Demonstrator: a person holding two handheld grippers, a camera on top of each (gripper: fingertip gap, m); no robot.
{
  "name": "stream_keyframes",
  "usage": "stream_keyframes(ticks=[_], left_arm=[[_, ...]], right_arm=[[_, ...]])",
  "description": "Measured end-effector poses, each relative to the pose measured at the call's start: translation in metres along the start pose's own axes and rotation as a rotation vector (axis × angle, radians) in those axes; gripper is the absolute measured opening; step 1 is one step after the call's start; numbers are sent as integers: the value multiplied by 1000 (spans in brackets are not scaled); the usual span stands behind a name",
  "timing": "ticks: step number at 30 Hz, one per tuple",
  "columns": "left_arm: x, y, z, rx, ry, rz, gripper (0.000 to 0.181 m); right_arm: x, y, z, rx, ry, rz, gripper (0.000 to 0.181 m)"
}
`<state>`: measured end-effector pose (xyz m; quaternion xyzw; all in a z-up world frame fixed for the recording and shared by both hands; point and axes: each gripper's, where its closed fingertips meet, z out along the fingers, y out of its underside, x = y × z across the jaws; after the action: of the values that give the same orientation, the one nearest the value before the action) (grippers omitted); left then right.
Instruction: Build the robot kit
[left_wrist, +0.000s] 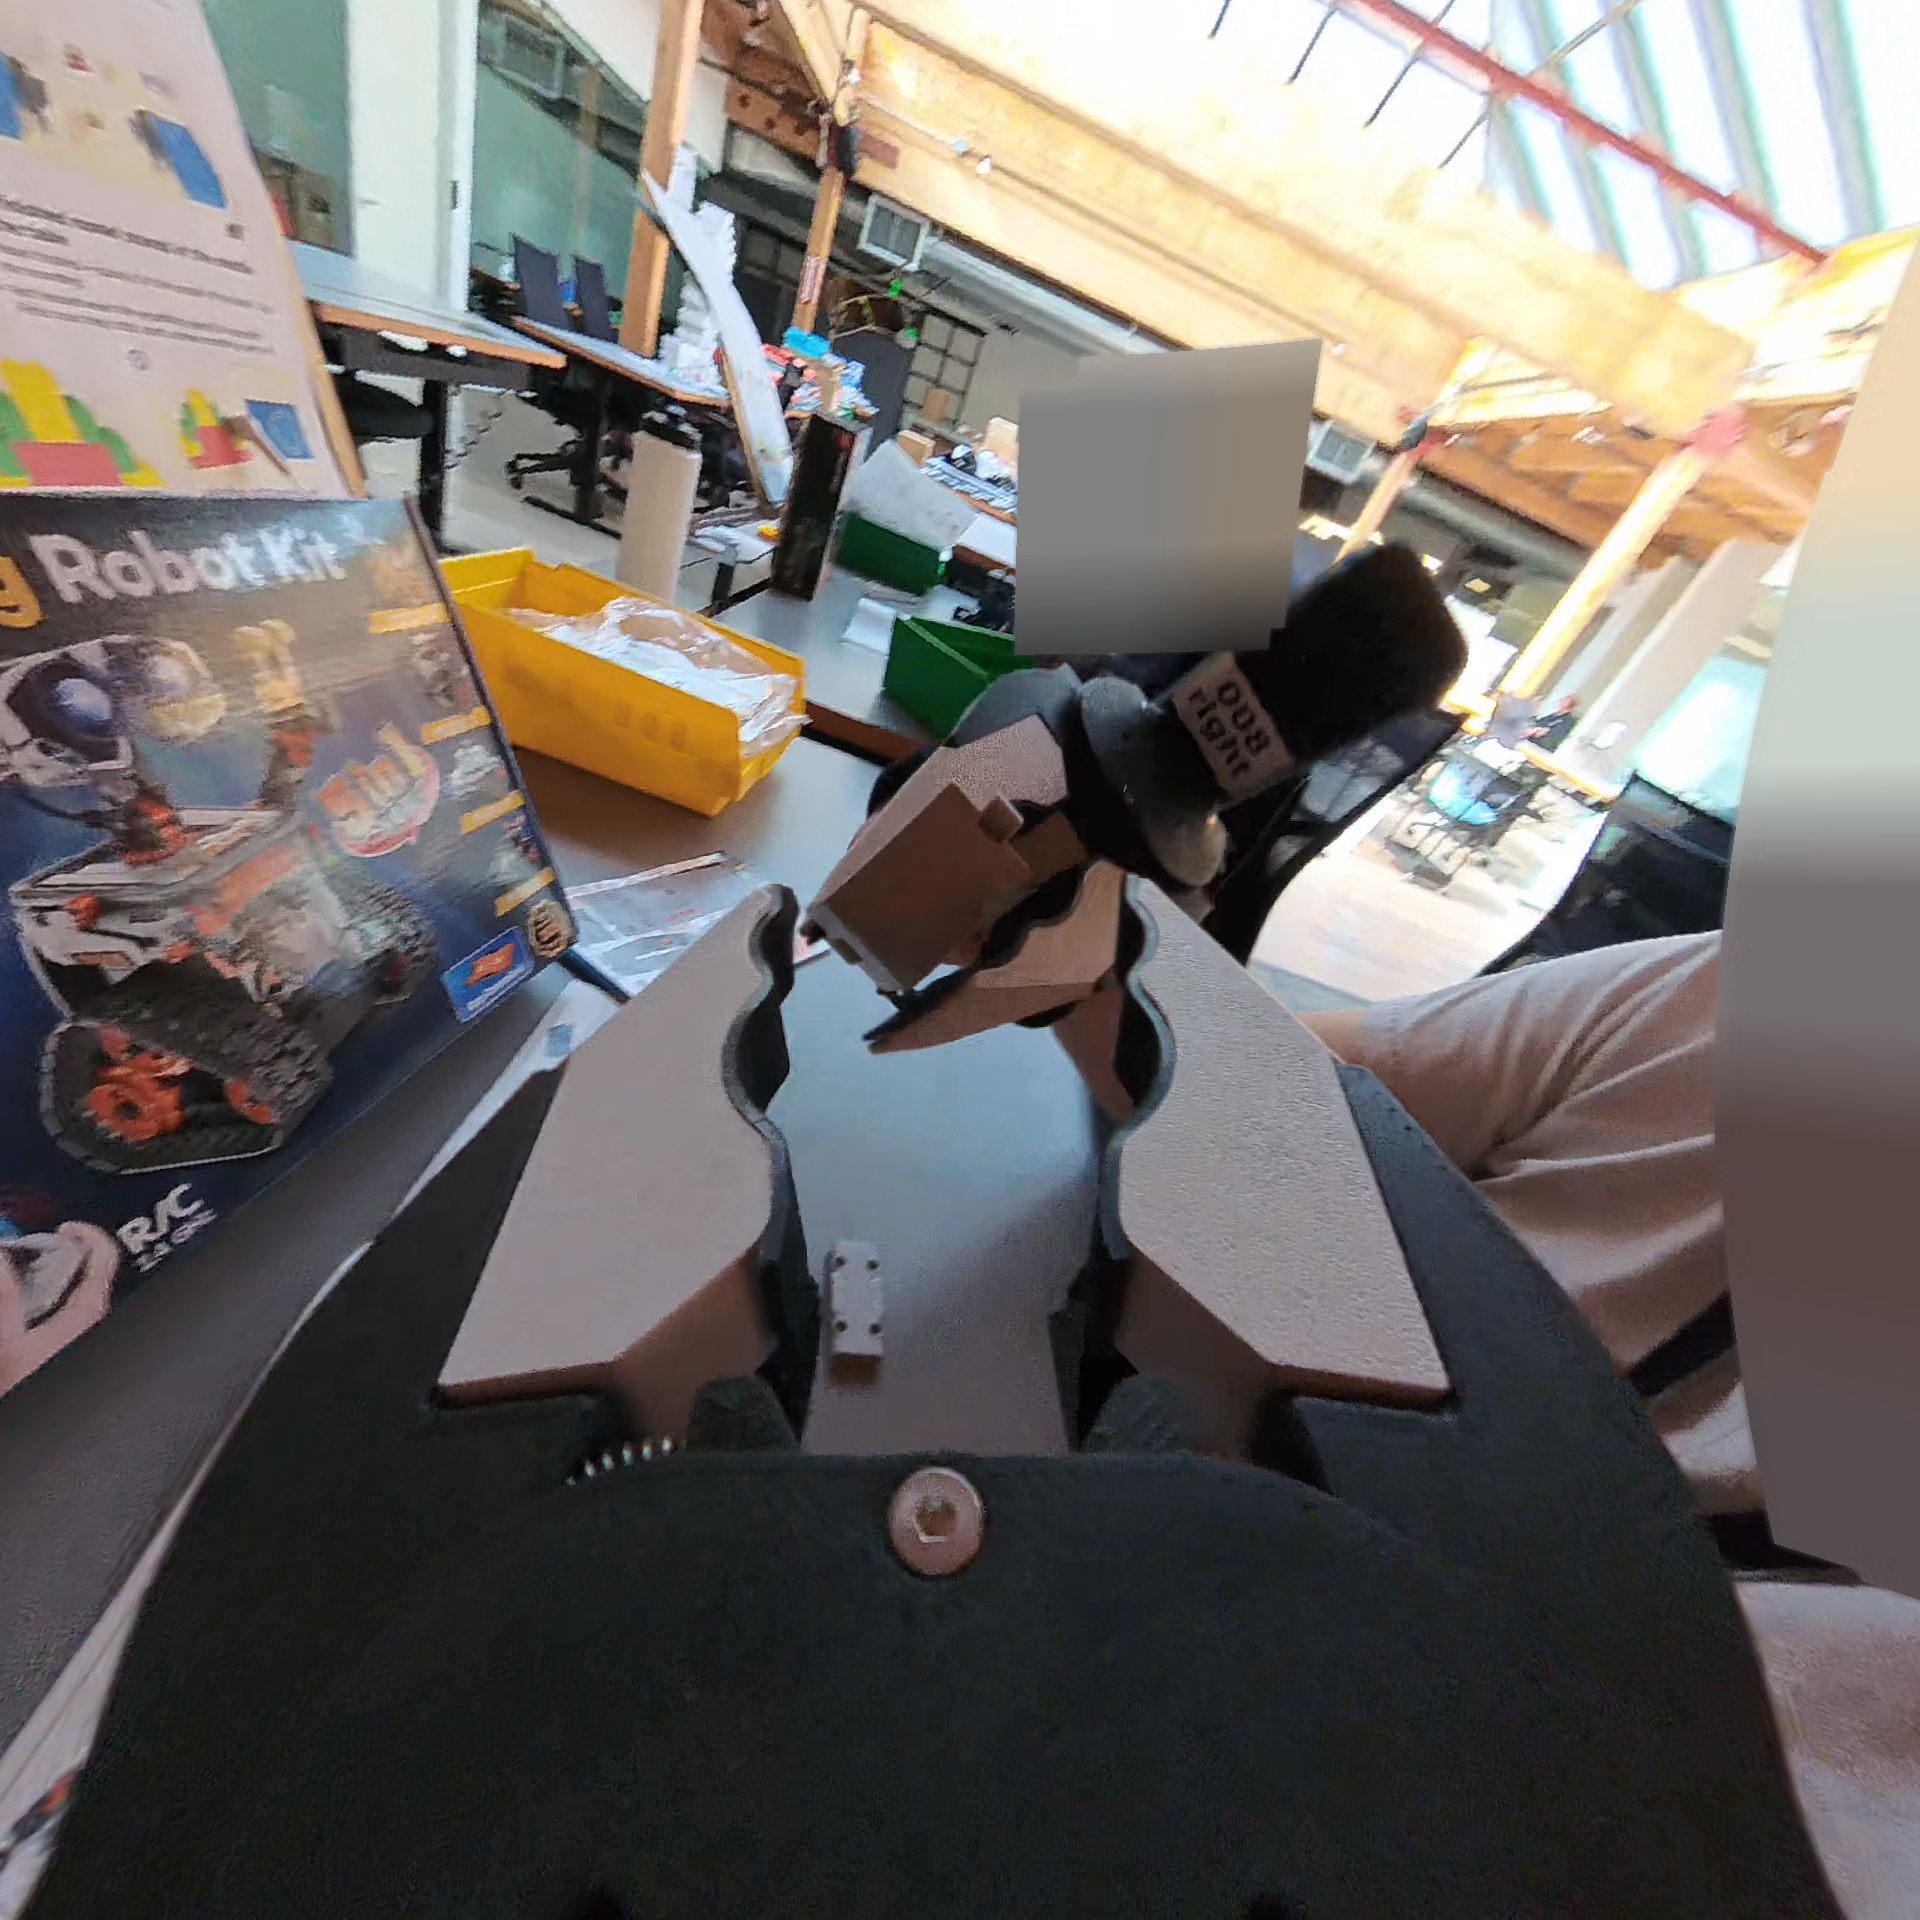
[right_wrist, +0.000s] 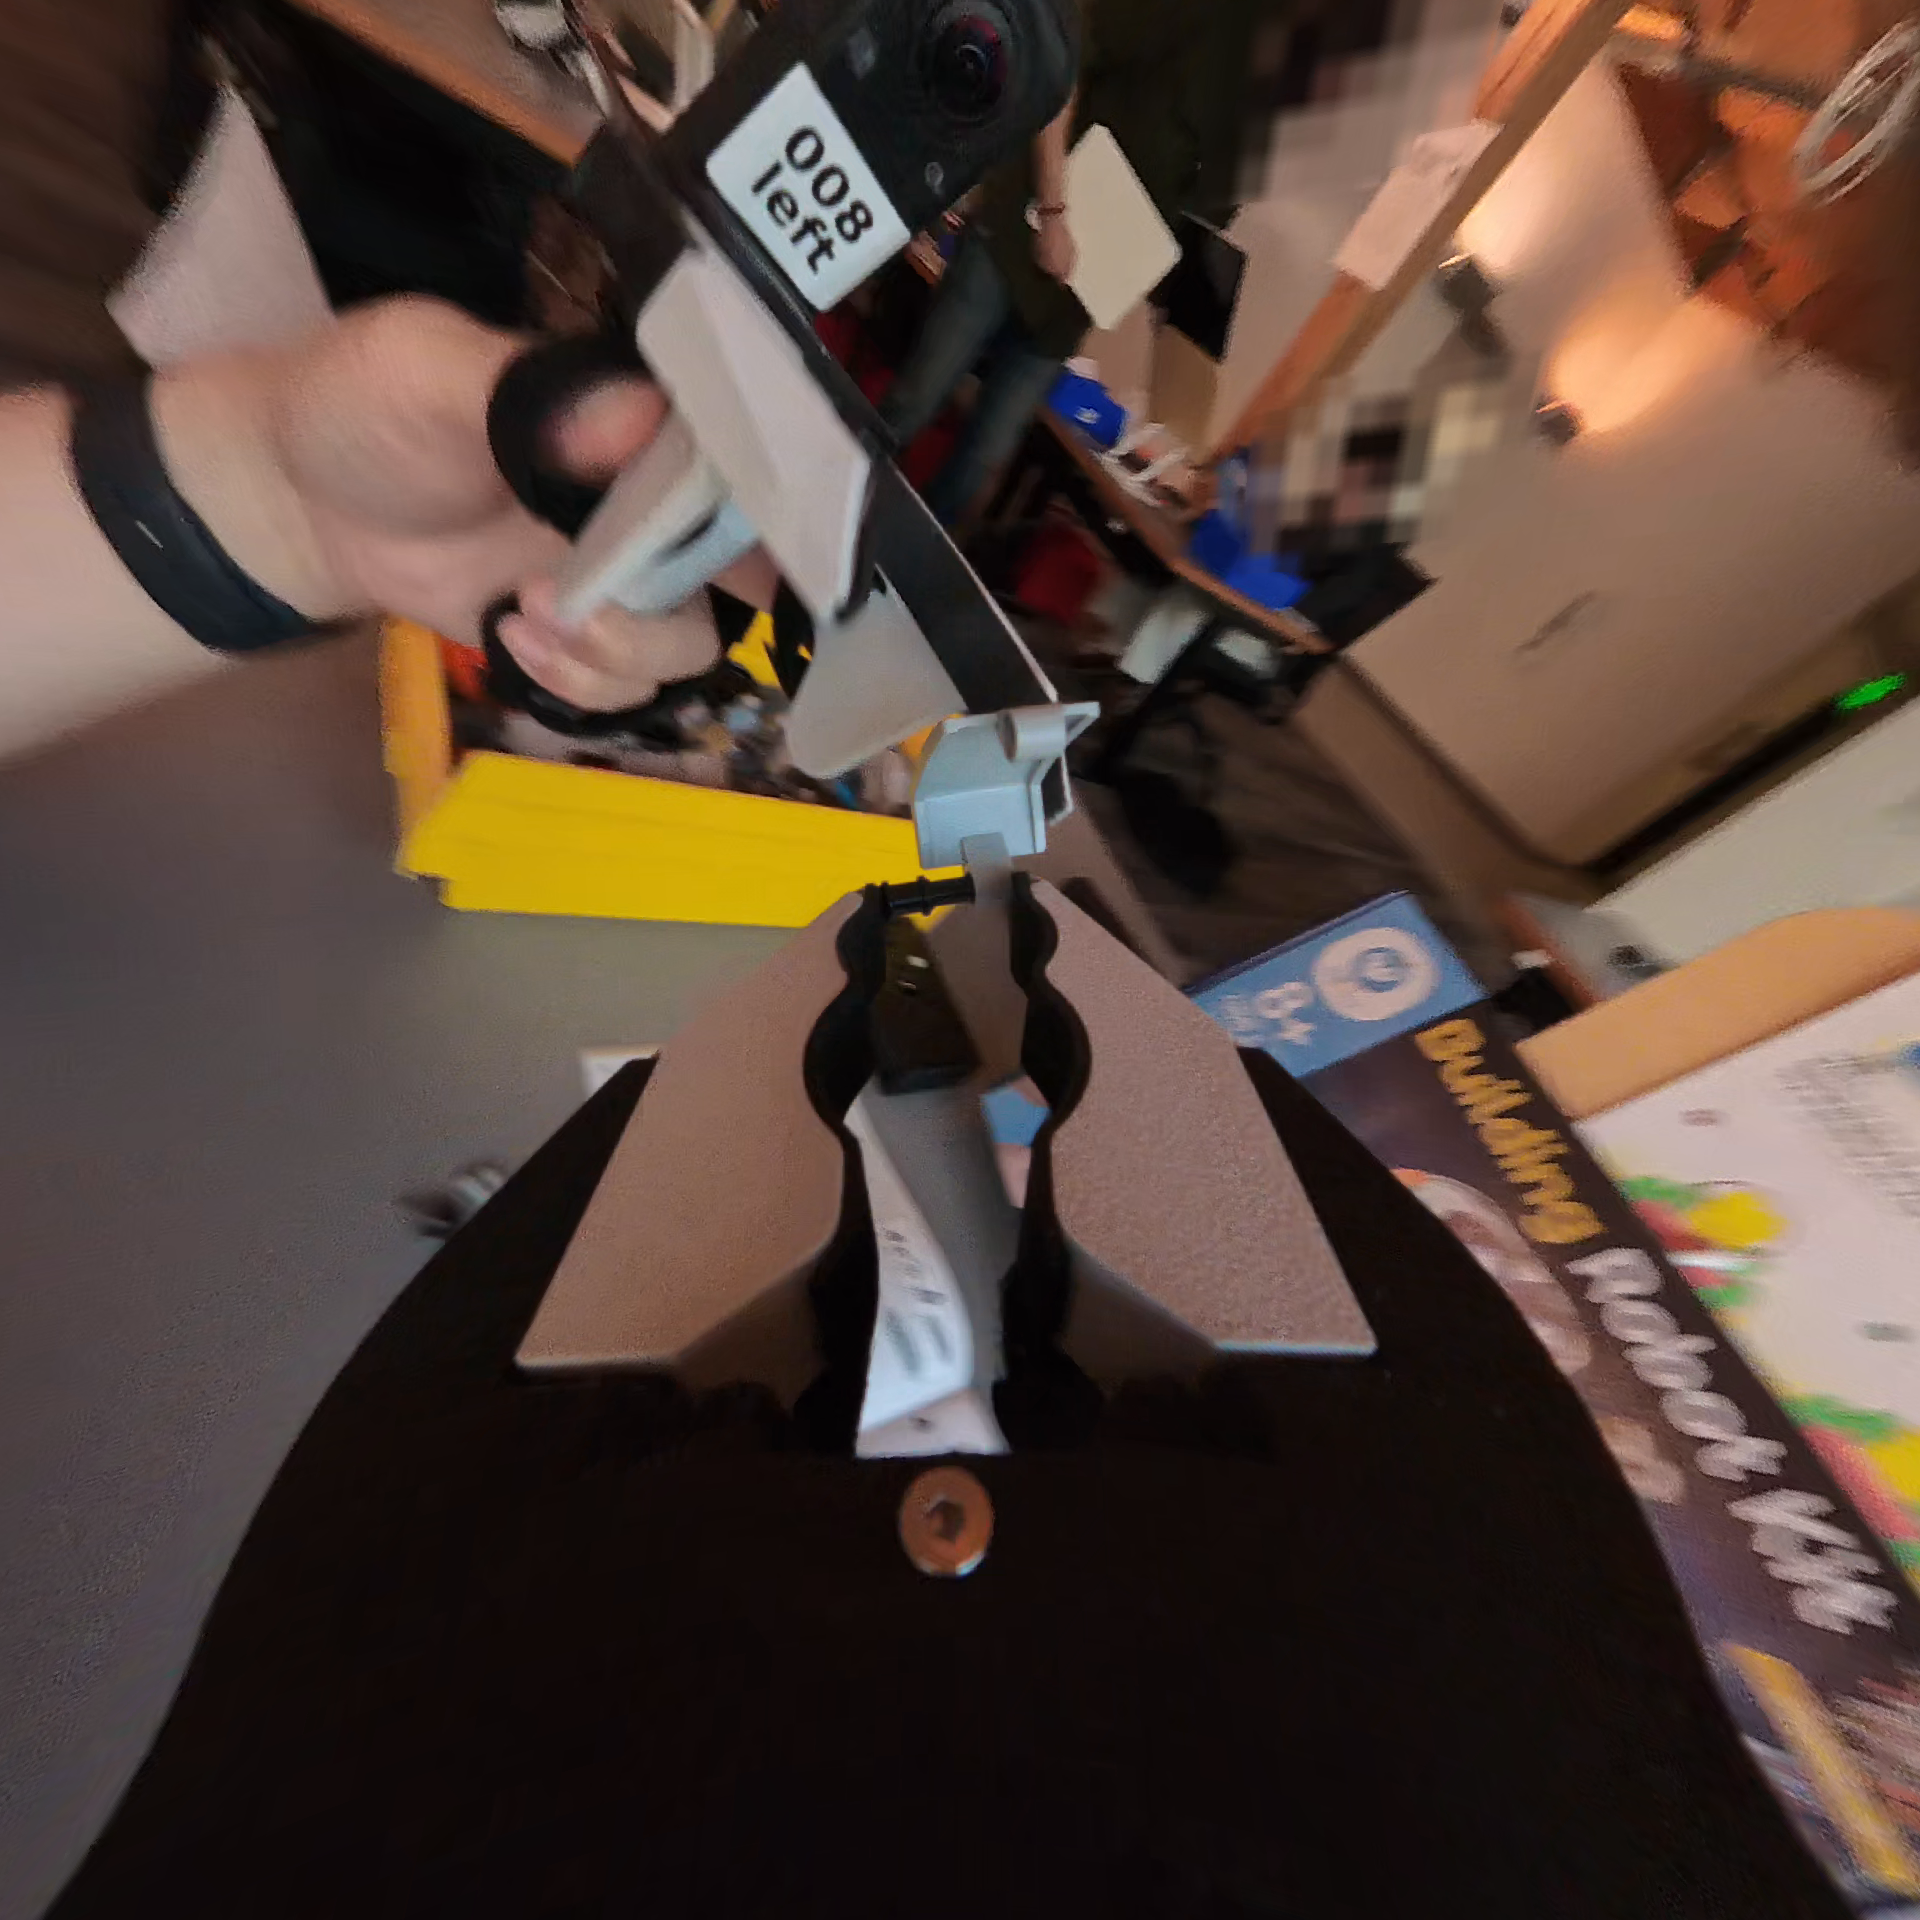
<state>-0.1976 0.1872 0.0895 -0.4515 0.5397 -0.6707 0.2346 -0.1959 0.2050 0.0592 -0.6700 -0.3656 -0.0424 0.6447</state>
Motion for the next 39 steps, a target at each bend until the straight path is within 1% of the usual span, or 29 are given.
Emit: stream_keyframes(ticks=[2, 3, 4, 6, 7, 8, 9, 10, 11, 12, 13, 14, 15, 18, 19, 26, 32, 36, 39], left_arm=[[7, -8, -8, 39, 59, -30, 68], [10, -8, -10, 32, 68, -3, 68], [9, -4, -11, 1, 36, 67, 71], [2, 0, -11, -51, -117, 285, 73], [6, -1, -10, -50, -162, 396, 70], [14, 0, -8, -48, -189, 506, 62], [21, 3, -7, -57, -212, 614, 60], [23, 5, -5, -80, -260, 712, 61], [21, 7, -5, -110, -323, 795, 68], [18, 9, -4, -142, -373, 855, 74], [18, 14, -3, -178, -390, 893, 74], [18, 19, -1, -209, -390, 915, 74], [20, 23, 2, -225, -382, 926, 69], [27, 23, 7, -195, -348, 937, 41], [29, 23, 8, -186, -333, 940, 26], [33, 26, 4, -196, -300, 915, 26], [46, 15, -2, -130, -288, 963, 25], [58, 13, -3, -106, -257, 971, 24], [65, 13, 0, -96, -246, 1004, 24]], right_arm=[[3, -3, -3, -21, 81, -174, 23], [3, -4, -4, -30, 111, -243, 23], [3, -5, -5, -40, 129, -292, 22], [-3, -2, -4, -80, 104, -341, 22], [-3, 0, -4, -100, 109, -361, 22], [-4, 0, -5, -111, 109, -379, 22], [-6, 1, -5, -124, 102, -382, 23], [-7, 0, -6, -130, 93, -374, 23], [-10, -1, -6, -124, 71, -366, 23], [-14, -3, -8, -113, 42, -362, 23], [-17, -5, -9, -110, 25, -359, 22], [-18, -6, -11, -110, 14, -355, 22], [-21, -7, -12, -107, -5, -352, 22], [-29, -10, -16, -100, -64, -346, 22], [-30, -10, -17, -103, -65, -350, 22], [-33, -13, -17, -108, -79, -336, 23], [-30, -33, -23, -11, 9, -412, 26], [-34, -43, -29, 30, 20, -469, 26], [-37, -47, -32, 36, 5, -466, 29]])
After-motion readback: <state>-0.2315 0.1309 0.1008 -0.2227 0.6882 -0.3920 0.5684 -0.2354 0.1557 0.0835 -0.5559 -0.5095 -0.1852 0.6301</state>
